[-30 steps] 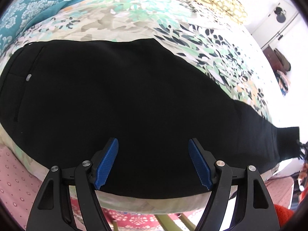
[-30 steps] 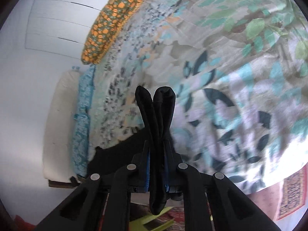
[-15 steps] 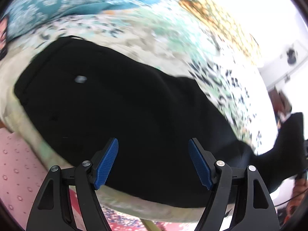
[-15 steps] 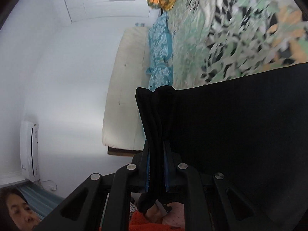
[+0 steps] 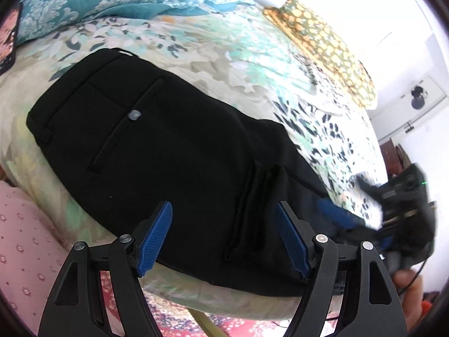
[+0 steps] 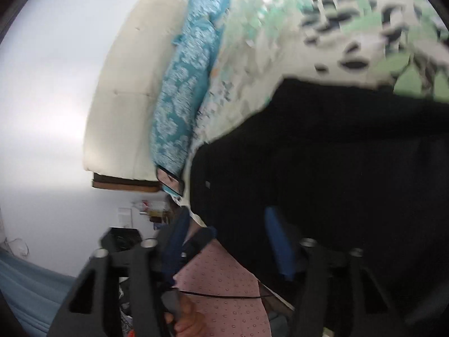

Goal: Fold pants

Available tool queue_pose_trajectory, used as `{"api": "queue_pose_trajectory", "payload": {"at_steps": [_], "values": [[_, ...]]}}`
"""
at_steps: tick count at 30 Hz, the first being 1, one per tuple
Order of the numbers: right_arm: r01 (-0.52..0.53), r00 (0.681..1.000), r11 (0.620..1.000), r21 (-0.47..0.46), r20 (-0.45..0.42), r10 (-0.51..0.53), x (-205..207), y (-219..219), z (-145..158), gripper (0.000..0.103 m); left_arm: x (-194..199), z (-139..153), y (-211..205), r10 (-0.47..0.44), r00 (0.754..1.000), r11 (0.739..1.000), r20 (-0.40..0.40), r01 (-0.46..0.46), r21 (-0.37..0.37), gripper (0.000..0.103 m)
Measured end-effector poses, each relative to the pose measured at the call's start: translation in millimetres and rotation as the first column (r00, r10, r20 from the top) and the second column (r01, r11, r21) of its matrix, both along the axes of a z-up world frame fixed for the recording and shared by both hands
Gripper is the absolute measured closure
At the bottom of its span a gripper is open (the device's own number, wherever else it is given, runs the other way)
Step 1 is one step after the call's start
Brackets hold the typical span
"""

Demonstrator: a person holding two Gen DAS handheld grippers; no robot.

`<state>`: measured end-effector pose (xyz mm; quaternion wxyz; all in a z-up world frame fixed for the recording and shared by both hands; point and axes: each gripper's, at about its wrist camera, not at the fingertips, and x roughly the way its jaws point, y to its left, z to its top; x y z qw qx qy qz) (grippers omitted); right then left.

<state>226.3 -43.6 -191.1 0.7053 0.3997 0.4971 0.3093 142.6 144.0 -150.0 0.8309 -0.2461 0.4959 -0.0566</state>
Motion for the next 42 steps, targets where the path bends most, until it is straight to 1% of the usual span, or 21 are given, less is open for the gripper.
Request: {"api": "queue_pose_trajectory", "payload": {"at_steps": [2, 5, 6, 8, 9, 10, 11, 12, 14, 15, 17, 18, 21, 22, 26, 28, 30, 31, 35, 39, 42], "values": [[0.011, 0.996, 0.997, -0.083, 0.086, -0.004, -12, -31, 21, 0.036, 1, 0, -7, -0.040, 0.999, 0.999, 0.008, 0.040, -0.026, 0.027], [0.087, 0.982, 0.955, -0.284, 0.185, -0.034, -49, -92, 46, 0.036, 6, 7, -36, -0.160, 0.986, 0.987, 0.048, 0.161, -0.015, 0.041], [0.123, 0.978, 0.926, -0.356, 0.204, -0.051, -60, -109, 51, 0.036, 10, 11, -54, -0.229, 0.971, 0.973, 0.072, 0.228, 0.018, 0.044], [0.160, 0.970, 0.832, -0.532, 0.243, -0.031, -74, -138, 58, 0.036, 16, 18, -81, -0.317, 0.942, 0.947, 0.107, 0.309, 0.085, 0.048], [0.155, 0.968, 0.785, -0.600, 0.249, 0.000, -78, -145, 58, 0.036, 21, 20, -101, -0.379, 0.917, 0.922, 0.127, 0.362, 0.136, 0.052], [0.140, 0.966, 0.749, -0.648, 0.257, 0.041, -83, -149, 57, 0.036, 24, 18, -113, -0.417, 0.900, 0.904, 0.127, 0.396, 0.159, 0.054], [0.116, 0.961, 0.736, -0.666, 0.263, 0.086, -88, -150, 55, 0.036, 28, 15, -124, -0.449, 0.886, 0.887, 0.116, 0.427, 0.174, 0.056], [0.087, 0.956, 0.738, -0.670, 0.263, 0.127, -92, -147, 49, 0.036, 33, 3, -137, -0.485, 0.872, 0.864, 0.071, 0.465, 0.193, 0.059], [-0.002, 0.952, 0.740, -0.673, 0.225, 0.207, -102, -146, 27, 0.037, 38, -20, -147, -0.501, 0.865, 0.841, -0.025, 0.494, 0.220, 0.062], [-0.051, 0.954, 0.718, -0.695, 0.179, 0.241, -107, -140, 9, 0.037, 39, -40, -148, -0.503, 0.858, 0.826, -0.100, 0.512, 0.238, 0.066], [-0.134, 0.957, 0.637, -0.759, 0.068, 0.282, -117, -135, -27, 0.038, 35, -44, -147, -0.513, 0.855, 0.815, -0.079, 0.513, 0.270, 0.069], [-0.109, 0.956, 0.643, -0.758, 0.097, 0.276, -121, -137, -30, 0.038, 34, -41, -146, -0.516, 0.852, 0.810, -0.083, 0.517, 0.277, 0.069], [-0.062, 0.974, 0.719, -0.692, 0.117, 0.196, -119, -155, -9, 0.039, 31, -39, -139, -0.497, 0.865, 0.824, -0.074, 0.497, 0.272, 0.068], [-0.034, 0.969, 0.735, -0.678, 0.159, 0.191, -118, -158, 3, 0.039, 29, -39, -137, -0.493, 0.867, 0.829, -0.071, 0.493, 0.263, 0.068], [0.014, 0.952, 0.738, -0.675, 0.235, 0.197, -91, -157, 30, 0.039, 30, -38, -134, -0.492, 0.868, 0.839, -0.069, 0.494, 0.226, 0.053], [0.020, 0.967, 0.748, -0.663, 0.203, 0.154, -75, -160, 16, 0.039, 31, -39, -138, -0.497, 0.865, 0.834, -0.070, 0.499, 0.235, 0.049], [-0.025, 0.992, 0.736, -0.676, 0.075, 0.103, -53, -161, -21, 0.039, 29, -39, -143, -0.509, 0.858, 0.822, -0.069, 0.508, 0.255, 0.046], [-0.016, 0.994, 0.746, -0.666, 0.070, 0.083, -52, -164, -29, 0.041, 27, -39, -146, -0.518, 0.853, 0.814, -0.069, 0.516, 0.267, 0.045], [0.050, 0.987, 0.734, -0.677, 0.148, 0.068, -69, -162, 4, 0.042, 21, -38, -150, -0.533, 0.843, 0.793, -0.070, 0.527, 0.305, 0.042], [0.013, 0.964, 0.727, -0.687, 0.201, 0.172, -116, -147, 34, 0.042, 21, -34, -145, -0.509, 0.858, 0.821, -0.069, 0.508, 0.261, 0.035], [-0.028, 0.975, 0.751, -0.660, 0.149, 0.167, -149, -138, 19, 0.038, 25, -35, -143, -0.485, 0.872, 0.845, -0.073, 0.488, 0.219, 0.028]]}}
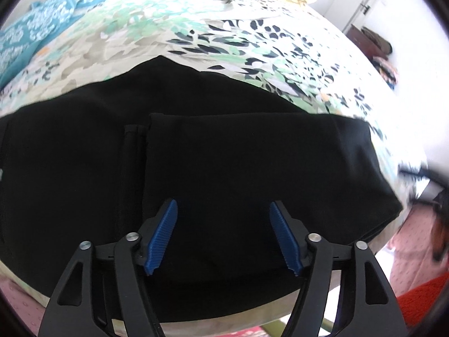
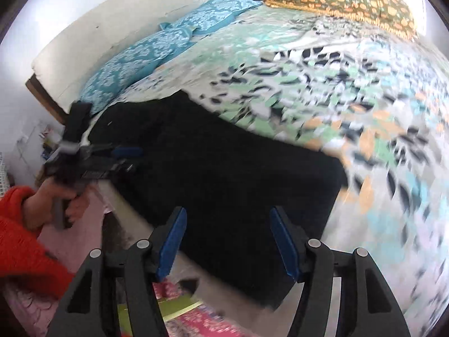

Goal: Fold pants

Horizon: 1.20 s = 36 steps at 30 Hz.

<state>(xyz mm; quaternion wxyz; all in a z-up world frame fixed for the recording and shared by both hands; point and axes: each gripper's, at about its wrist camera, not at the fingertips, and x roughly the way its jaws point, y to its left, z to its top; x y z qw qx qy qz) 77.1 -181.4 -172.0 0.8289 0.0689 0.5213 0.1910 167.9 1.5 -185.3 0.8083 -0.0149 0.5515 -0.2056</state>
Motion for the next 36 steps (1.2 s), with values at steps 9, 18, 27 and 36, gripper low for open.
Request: {"api": "queue_pose_trajectory", "payload": {"at_steps": [9, 18, 27, 36], "values": [[0.111, 0.992, 0.994, 0.011, -0.064, -0.110, -1, -1, -23, 0.025, -12, 7, -8, -0.040, 0.998, 0.996, 0.043, 0.036, 0.077, 0.025], [0.185, 0.981, 0.983, 0.015, 0.047, -0.186, -16, -8, -3, 0.025, 26, 68, 133, 0.311, 0.943, 0.950, 0.114, -0.308, -0.049, 0.010], [0.228, 0.971, 0.973, 0.030, 0.060, -0.230, -12, -11, 2, 0.025, 109, 2, 307, 0.519, 0.826, 0.850, -0.223, -0.525, 0.033, 0.006], [0.202, 0.977, 0.979, 0.000, 0.064, -0.201, -13, -3, 0, 0.025, 102, -11, 303, 0.529, 0.804, 0.818, -0.271, -0.568, -0.087, 0.087]]}}
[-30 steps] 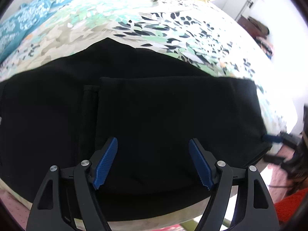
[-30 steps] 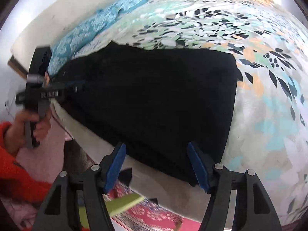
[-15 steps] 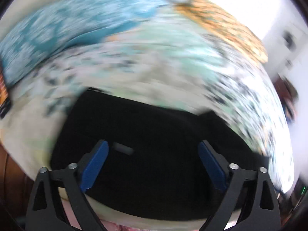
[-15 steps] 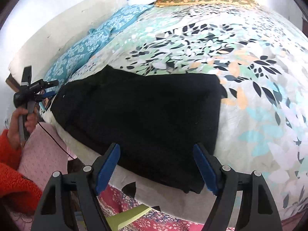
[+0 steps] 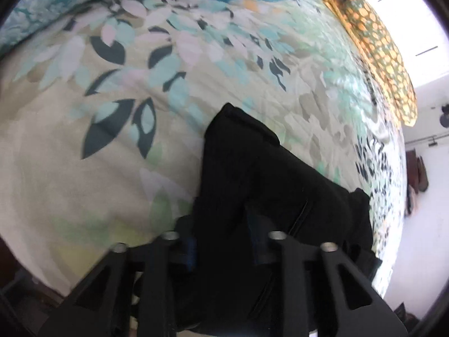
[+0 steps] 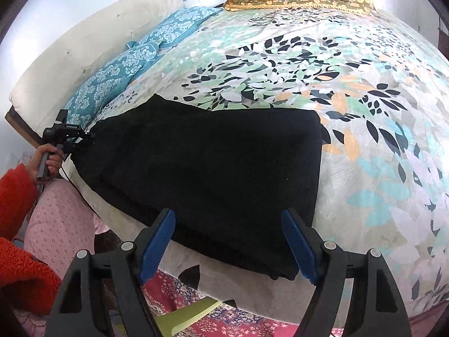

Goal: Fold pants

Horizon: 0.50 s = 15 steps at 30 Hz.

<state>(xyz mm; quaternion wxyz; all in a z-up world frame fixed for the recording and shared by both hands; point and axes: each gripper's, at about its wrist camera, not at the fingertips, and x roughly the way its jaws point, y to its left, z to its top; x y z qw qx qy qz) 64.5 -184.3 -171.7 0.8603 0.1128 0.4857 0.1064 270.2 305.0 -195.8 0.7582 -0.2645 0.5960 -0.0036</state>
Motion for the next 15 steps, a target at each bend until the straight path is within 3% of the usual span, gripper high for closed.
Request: {"api": "queue_pose_trajectory", "payload": {"at_steps": [2, 5, 8, 12, 15], "values": [[-0.001, 1.000, 1.000, 0.009, 0.012, 0.001, 0, -1, 1, 0.025, -10, 13, 2, 0.040, 0.999, 0.997, 0.026, -0.038, -0.061, 0.090], [0.001, 1.000, 1.000, 0.029, 0.028, -0.002, 1, -3, 3, 0.025, -30, 45, 2, 0.109, 0.990, 0.966, 0.087, -0.085, -0.244, 0.092], [0.014, 0.999, 0.998, 0.069, 0.045, -0.017, 4, -9, 6, 0.025, -44, 99, -38, 0.076, 0.982, 0.933, 0.173, -0.009, -0.359, 0.093], [0.041, 0.995, 0.993, 0.112, 0.083, -0.051, 6, -20, 16, 0.025, -46, 148, -129, -0.073, 0.961, 0.926, 0.267, 0.165, -0.338, 0.095], [0.068, 0.991, 0.989, 0.129, 0.107, -0.082, 2, -31, 22, 0.025, -45, 149, -210, -0.188, 0.943, 0.921, 0.275, 0.267, -0.284, 0.097]]}}
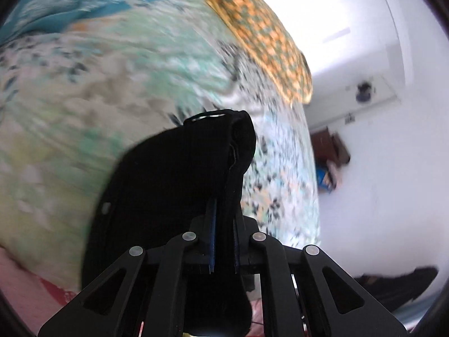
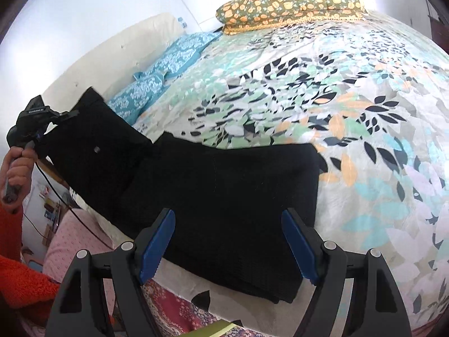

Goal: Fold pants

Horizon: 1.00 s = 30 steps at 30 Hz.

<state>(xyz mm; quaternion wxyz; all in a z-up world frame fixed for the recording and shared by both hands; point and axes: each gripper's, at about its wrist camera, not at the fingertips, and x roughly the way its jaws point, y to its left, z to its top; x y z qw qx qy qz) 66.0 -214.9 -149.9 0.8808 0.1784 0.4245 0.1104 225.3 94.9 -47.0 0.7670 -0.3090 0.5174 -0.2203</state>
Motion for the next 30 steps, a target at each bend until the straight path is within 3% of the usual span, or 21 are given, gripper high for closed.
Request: {"api": "queue_pose_trajectory", "payload": {"at_steps": [3, 5, 7, 8, 10, 11, 12, 14, 15, 16, 18, 21, 23, 28, 30], "values": [[0.039, 0.999, 0.999, 0.012, 0.012, -0.040, -7, -14, 4, 0.025, -5, -46, -88, -0.107, 0.993, 0.993, -0.057, 0.110, 0.051, 0.096], [0.070, 0.997, 0.997, 0.019, 0.022, -0.071, -12, -24, 7, 0.025, -10, -78, -130, -0.189, 0.976, 0.981, -0.109, 0.193, 0.034, 0.094], [0.103, 0.994, 0.994, 0.041, 0.041, -0.105, -18, -36, 10, 0.025, -23, -109, -168, -0.298, 0.936, 0.946, -0.189, 0.316, 0.071, 0.093], [0.119, 0.991, 0.991, 0.061, 0.051, -0.122, -20, -41, 12, 0.025, -32, -110, -176, -0.337, 0.921, 0.931, -0.196, 0.356, 0.074, 0.093], [0.153, 0.984, 0.982, 0.116, 0.073, -0.161, -27, -53, 14, 0.025, -42, -93, -171, -0.386, 0.913, 0.918, -0.134, 0.395, 0.041, 0.090], [0.160, 0.982, 0.977, 0.140, 0.082, -0.173, -28, -58, 14, 0.025, -45, -81, -167, -0.394, 0.913, 0.916, -0.101, 0.400, 0.040, 0.074], [0.155, 0.981, 0.975, 0.160, 0.089, -0.170, -27, -60, 14, 0.025, -48, -63, -156, -0.398, 0.916, 0.915, -0.042, 0.400, 0.056, 0.050], [0.079, 0.990, 0.976, 0.203, 0.098, -0.100, -18, -51, 14, 0.025, -45, -24, -129, -0.358, 0.930, 0.927, 0.087, 0.343, 0.151, 0.027], [0.019, 0.994, 0.969, 0.246, 0.099, -0.045, -11, -41, 11, 0.025, -47, -8, -111, -0.326, 0.933, 0.935, 0.150, 0.295, 0.198, 0.022], [-0.056, 0.995, 0.945, 0.322, 0.096, 0.026, -1, -29, 7, 0.025, -48, 5, -89, -0.289, 0.935, 0.942, 0.208, 0.239, 0.236, 0.021], [-0.177, 0.983, 0.840, 0.513, 0.049, 0.177, 26, 0, -11, 0.025, -48, 12, -55, -0.227, 0.940, 0.950, 0.254, 0.156, 0.271, 0.020], [-0.214, 0.958, 0.799, 0.562, -0.040, 0.284, 64, 35, -32, 0.025, -57, -7, -2, -0.109, 0.958, 0.932, 0.266, 0.005, 0.363, 0.020], [-0.225, 0.942, 0.832, 0.508, -0.104, 0.318, 84, 50, -42, 0.028, -56, -31, 22, -0.045, 0.971, 0.918, 0.235, -0.053, 0.394, 0.021], [-0.274, 0.906, 0.891, 0.361, -0.212, 0.365, 103, 69, -50, 0.033, -68, -92, 53, 0.067, 0.989, 0.917, 0.128, -0.112, 0.384, 0.022], [-0.270, 0.902, 0.891, 0.365, -0.228, 0.367, 106, 68, -52, 0.034, -64, -100, 54, 0.093, 0.990, 0.927, 0.102, -0.124, 0.355, 0.024]]}}
